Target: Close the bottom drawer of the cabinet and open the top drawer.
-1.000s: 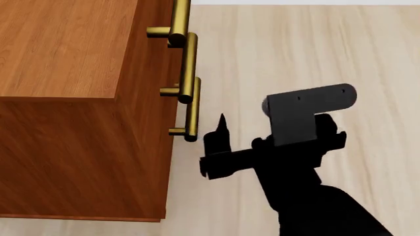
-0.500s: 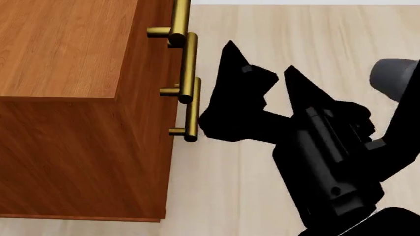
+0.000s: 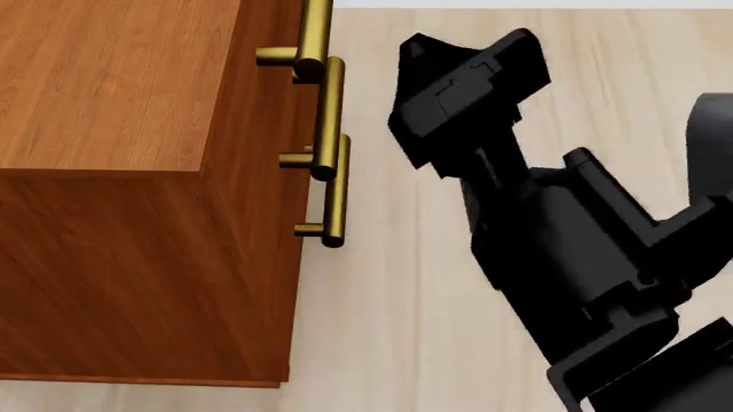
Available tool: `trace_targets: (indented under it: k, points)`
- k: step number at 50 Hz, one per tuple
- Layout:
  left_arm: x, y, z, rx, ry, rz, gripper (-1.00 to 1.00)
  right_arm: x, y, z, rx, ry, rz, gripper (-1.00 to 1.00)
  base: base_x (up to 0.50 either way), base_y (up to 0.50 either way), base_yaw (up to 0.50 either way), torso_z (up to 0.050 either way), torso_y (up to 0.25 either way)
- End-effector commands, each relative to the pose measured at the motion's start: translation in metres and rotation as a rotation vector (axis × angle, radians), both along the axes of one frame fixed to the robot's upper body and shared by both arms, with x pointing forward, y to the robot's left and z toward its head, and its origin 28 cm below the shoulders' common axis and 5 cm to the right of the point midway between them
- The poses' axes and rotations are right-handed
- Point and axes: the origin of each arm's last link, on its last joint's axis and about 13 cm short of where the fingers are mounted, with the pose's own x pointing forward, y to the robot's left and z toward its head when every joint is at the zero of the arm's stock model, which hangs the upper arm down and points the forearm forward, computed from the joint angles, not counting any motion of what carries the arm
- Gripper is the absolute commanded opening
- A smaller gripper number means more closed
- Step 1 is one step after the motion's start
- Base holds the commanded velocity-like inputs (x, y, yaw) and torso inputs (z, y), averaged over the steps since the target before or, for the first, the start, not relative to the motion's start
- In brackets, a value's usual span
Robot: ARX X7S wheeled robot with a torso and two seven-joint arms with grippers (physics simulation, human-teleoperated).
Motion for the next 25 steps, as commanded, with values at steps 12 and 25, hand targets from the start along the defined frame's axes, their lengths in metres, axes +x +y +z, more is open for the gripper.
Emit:
trace_targets:
  k: [12, 25]
  points:
    - [0.001, 0.000, 0.000, 0.001, 0.004, 0.001, 1.00, 0.013, -0.011, 0.018, 0.160, 0.064, 0.296, 1.00, 0.00, 0.00, 0.00, 0.000, 0.000]
    - [0.000, 0.000, 0.000, 0.002, 0.001, 0.002, 1.00, 0.027, -0.022, 0.018, 0.284, 0.104, 0.274, 1.00, 0.00, 0.00, 0.00, 0.000, 0.000]
